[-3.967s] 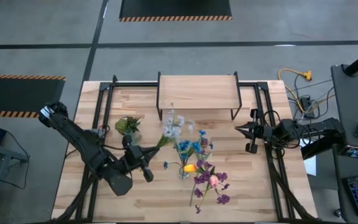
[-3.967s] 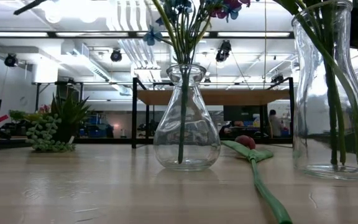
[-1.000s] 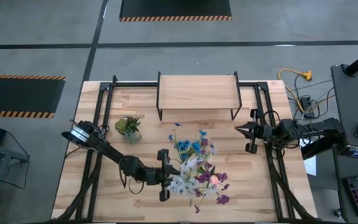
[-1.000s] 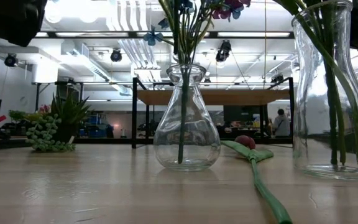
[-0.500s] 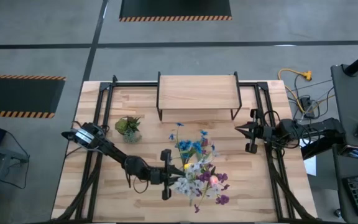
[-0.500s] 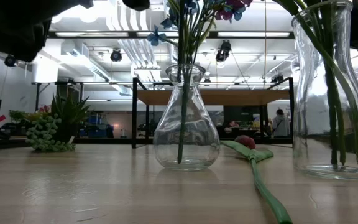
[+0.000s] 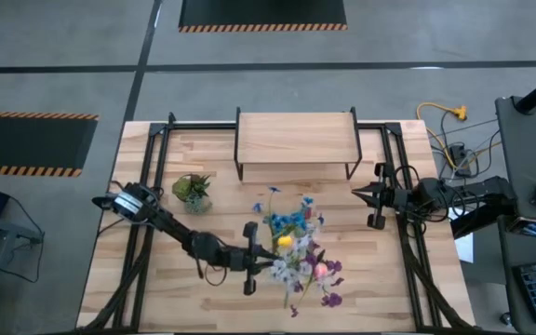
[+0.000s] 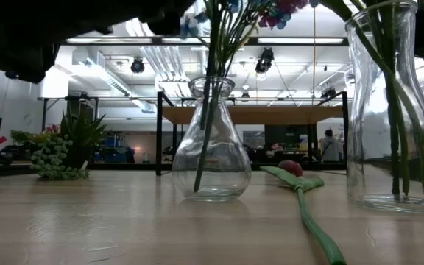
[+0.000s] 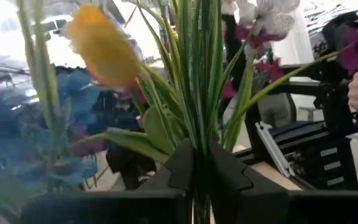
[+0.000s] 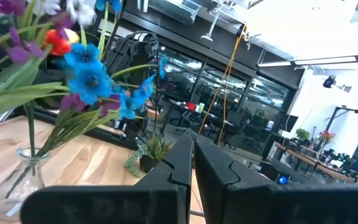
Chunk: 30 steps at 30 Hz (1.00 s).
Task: Pick and place flowers into a vace then onto a shelf
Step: Put the white flower into the left transparent vase
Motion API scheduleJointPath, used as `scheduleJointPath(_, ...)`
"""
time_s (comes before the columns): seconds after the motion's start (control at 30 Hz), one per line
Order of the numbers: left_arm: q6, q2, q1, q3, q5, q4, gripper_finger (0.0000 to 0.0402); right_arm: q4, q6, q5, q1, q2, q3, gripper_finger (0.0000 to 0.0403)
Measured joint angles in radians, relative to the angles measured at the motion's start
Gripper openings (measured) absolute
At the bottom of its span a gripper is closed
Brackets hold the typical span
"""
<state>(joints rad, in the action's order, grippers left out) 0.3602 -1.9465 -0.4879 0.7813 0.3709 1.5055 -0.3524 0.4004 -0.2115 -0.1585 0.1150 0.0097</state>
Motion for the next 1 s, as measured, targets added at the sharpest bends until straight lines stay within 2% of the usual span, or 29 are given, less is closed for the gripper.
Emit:
scheduleJointPath(0.17, -0.038, 0.000, 0.004, -0.019, 0.005, -0.030, 0.0012, -0.001, 0.000, 0.000, 0.000, 0.000, 0.000, 0.0009)
scheduleJointPath(0.3, -0.057, 0.000, 0.004, -0.053, 0.072, -0.033, 0.0012, 0.000, 0.000, 0.000, 0.000, 0.000, 0.000, 0.0009)
scheduleJointPath(0.43, -0.097, 0.000, 0.007, -0.091, 0.082, -0.031, 0.0012, 0.000, 0.000, 0.000, 0.000, 0.000, 0.000, 0.0009)
scheduleJointPath(0.53, -0.097, 0.000, 0.007, -0.108, 0.085, -0.019, 0.0012, 0.000, 0.000, 0.000, 0.000, 0.000, 0.000, 0.0009)
scheduleJointPath(0.8, -0.046, 0.000, 0.007, -0.130, 0.184, -0.020, 0.0012, 0.000, 0.000, 0.000, 0.000, 0.000, 0.000, 0.0009)
scheduleJointPath(1.0, -0.044, 0.001, 0.007, -0.154, 0.189, -0.013, 0.0012, 0.000, 0.000, 0.000, 0.000, 0.000, 0.000, 0.0009)
